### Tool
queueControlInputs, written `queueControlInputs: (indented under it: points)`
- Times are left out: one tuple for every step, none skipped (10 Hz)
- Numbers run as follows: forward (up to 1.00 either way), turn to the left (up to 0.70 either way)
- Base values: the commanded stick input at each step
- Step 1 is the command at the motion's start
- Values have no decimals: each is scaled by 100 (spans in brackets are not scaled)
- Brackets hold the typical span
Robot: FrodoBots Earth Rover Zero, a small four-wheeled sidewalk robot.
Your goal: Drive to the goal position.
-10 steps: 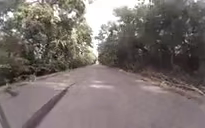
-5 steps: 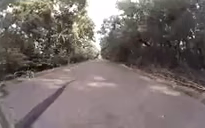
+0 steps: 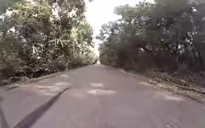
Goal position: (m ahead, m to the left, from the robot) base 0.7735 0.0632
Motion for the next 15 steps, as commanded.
queueControlInputs:
  points:
    - [70,0]
    - [70,0]
    - [70,0]
    - [70,0]
    - [70,0]
    - [70,0]
    - [70,0]
    - [70,0]
    - [70,0]
    - [70,0]
    - [70,0]
    - [70,0]
    - [70,0]
    - [70,0]
    - [70,0]
